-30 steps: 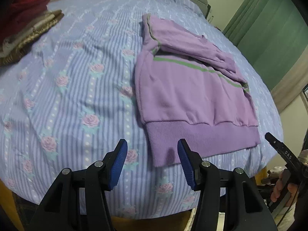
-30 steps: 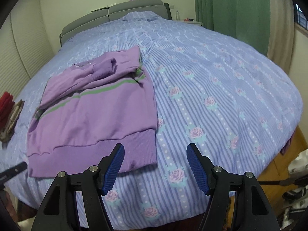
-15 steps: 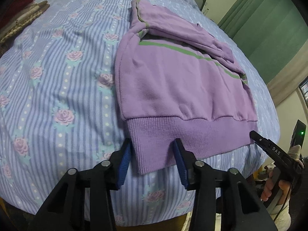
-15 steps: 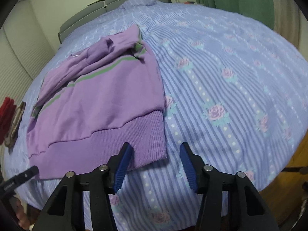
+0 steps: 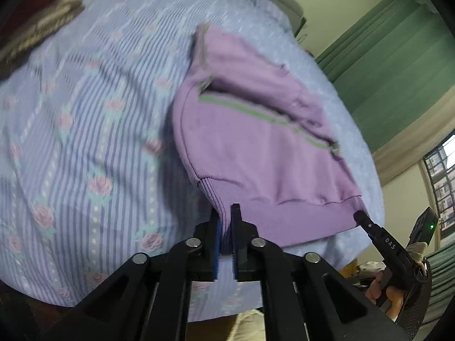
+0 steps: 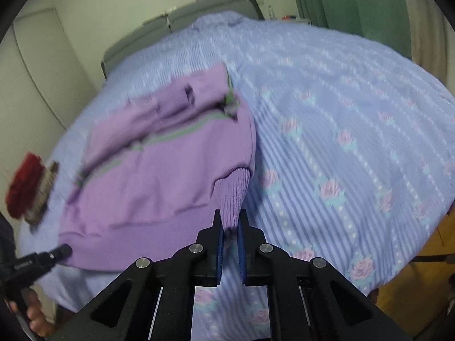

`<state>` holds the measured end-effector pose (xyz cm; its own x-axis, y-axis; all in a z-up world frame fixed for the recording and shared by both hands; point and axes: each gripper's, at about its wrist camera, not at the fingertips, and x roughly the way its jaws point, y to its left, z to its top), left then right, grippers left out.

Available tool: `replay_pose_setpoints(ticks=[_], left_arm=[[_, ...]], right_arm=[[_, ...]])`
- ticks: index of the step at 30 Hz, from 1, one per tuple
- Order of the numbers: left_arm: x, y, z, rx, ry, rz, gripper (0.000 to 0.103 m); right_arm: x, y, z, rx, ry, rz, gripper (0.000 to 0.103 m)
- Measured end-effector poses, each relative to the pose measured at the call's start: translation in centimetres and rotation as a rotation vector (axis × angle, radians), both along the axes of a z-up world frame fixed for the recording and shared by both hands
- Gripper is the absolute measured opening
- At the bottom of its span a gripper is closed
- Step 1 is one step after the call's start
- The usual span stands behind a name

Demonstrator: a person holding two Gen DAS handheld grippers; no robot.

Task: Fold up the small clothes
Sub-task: 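Move both grippers to the ribbed hem of the sweatshirt, then grasp the hem with the left gripper while the right gripper grasps the hem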

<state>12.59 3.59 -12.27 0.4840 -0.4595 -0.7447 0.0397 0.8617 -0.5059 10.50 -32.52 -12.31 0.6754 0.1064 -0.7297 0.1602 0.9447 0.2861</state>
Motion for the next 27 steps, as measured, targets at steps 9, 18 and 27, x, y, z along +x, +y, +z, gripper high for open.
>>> replay_pose_setpoints(ticks=[9,18,27], left_arm=[[3.9,-0.3,7.9,-0.005,-0.172,0.026,0.008],[12.0,0.9,11.8,-0.053,-0.186,0.139,0.008],[22.2,1.5,10.4,-0.043,-0.091,0.195,0.008]], right_arm=[[2.9,-0.1,6.9,0.059,-0.155,-0.026,0.009],[11.1,-1.7,11.0,0.154,-0.216,-0.113,0.009],[22.8,-1.4,11.0,0.144,-0.156,-0.097,0.009]])
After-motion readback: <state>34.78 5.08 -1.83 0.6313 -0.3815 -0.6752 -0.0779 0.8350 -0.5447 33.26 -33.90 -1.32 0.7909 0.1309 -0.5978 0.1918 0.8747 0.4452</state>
